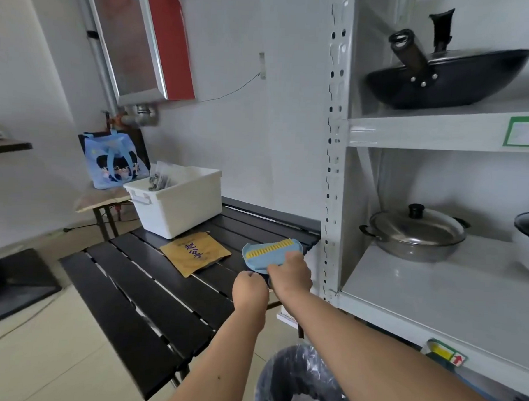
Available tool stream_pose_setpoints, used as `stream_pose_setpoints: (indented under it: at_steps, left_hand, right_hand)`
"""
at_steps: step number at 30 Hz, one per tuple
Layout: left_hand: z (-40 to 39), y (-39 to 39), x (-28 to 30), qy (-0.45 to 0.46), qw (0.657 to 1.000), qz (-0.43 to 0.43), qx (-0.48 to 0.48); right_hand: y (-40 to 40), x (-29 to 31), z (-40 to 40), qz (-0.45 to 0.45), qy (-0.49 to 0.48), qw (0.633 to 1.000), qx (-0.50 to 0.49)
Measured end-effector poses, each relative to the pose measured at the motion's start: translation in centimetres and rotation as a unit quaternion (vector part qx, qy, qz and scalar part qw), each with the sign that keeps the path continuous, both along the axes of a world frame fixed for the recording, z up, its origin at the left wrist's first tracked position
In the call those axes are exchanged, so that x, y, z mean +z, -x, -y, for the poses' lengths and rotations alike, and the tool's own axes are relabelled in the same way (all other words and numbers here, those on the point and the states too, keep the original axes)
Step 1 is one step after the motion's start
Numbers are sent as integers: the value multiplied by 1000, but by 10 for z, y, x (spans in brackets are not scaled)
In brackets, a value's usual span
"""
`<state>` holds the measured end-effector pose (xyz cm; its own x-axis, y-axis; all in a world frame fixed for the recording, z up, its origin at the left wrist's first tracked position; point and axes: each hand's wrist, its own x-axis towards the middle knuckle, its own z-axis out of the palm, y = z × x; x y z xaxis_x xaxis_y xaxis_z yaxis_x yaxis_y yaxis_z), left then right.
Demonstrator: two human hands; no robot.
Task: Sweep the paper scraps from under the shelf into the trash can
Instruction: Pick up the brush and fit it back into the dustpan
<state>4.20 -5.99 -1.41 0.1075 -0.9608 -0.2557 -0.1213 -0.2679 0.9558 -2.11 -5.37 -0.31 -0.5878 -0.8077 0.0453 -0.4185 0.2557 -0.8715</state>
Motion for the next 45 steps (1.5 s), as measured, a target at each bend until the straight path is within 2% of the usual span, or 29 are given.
stream_pose_setpoints:
  at_steps: [6,12,16,19,25,27,30,34,40,45]
  left_hand:
    - [-5,6,8,-74,980,-184,-19]
    - [-6,12,3,-84,973,-213,-23]
    - [-3,16,1,-75,970,-228,-25]
    - [-2,18,3,-76,975,-207,-16]
    - [4,19,4,-78,987,-138,-1]
    - [4,21,4,-74,988,-136,2]
    - [4,22,2,-65,989,-134,-2]
    - [10,21,-3,-64,987,-147,-4]
    - [17,24,-6,-60,992,-103,41]
    - [17,26,-4,-64,992,-102,34]
  right_hand:
    - [2,-3,1,-17,-28,999,27]
    - [6,-8,0,-4,15,1000,27]
    - [8,-12,-2,99,36,993,46]
    - [9,-12,-7,155,48,985,59]
    - [9,-15,-10,206,48,977,28]
    - [8,-16,-8,234,34,972,8]
    - [5,-16,-3,221,-14,975,-10]
    - [-1,-16,-1,220,-26,975,14]
    - [0,-21,-7,320,-13,945,65]
    - [4,-22,-10,332,-8,940,83]
